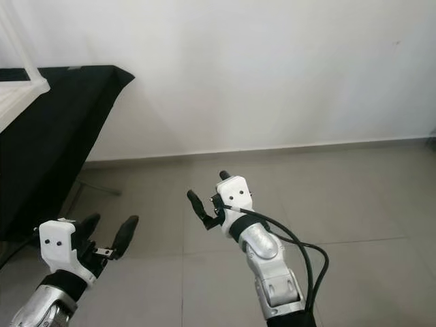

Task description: Building children table

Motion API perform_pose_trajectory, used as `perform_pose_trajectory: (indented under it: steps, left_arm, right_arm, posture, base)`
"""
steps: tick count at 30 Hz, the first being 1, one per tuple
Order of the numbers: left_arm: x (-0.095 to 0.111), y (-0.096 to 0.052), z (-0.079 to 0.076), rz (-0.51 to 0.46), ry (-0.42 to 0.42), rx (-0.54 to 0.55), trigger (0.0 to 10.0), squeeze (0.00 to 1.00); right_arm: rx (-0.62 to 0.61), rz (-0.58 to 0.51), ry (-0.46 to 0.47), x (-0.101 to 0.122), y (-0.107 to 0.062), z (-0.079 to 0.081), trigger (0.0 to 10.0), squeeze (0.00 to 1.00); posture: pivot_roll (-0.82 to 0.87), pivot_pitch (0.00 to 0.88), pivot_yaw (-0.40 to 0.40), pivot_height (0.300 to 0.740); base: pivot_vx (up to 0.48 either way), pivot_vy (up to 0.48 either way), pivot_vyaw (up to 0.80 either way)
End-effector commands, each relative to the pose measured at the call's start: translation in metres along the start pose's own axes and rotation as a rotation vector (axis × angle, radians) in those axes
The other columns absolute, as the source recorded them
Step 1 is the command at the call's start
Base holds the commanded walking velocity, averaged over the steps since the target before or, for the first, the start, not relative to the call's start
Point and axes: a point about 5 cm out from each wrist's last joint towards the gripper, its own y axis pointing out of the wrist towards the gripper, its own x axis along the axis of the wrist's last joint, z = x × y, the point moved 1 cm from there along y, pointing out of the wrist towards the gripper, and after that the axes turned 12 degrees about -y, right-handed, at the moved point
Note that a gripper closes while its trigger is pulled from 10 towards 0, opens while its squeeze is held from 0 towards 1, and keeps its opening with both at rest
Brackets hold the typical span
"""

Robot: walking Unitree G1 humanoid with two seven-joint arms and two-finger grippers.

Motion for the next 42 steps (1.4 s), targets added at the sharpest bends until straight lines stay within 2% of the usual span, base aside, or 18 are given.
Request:
perform_pose_trajectory:
  steps: [1, 42]
  left_arm:
    - [-0.0037, -0.0007, 0.0049, 0.02, 0.0, 0.017, 10.0, 0.0]
    - [-0.0043, 0.0042, 0.0071, 0.024, -0.009, 0.007, 10.0, 0.0]
  right_arm:
    - [0.012, -0.001, 0.001, -0.0009, 0.0019, 0.0032, 10.0, 0.0]
    - [0.011, -0.016, -0.004, 0.0004, 0.0051, 0.0014, 10.0, 0.0]
  posture:
    - [-0.09, 0.11, 0.038, 0.74]
    - [-0.1, 0.107, 0.035, 0.74]
  base:
    - [0.33, 0.0, 0.0]
    - [0.336, 0.0, 0.0]
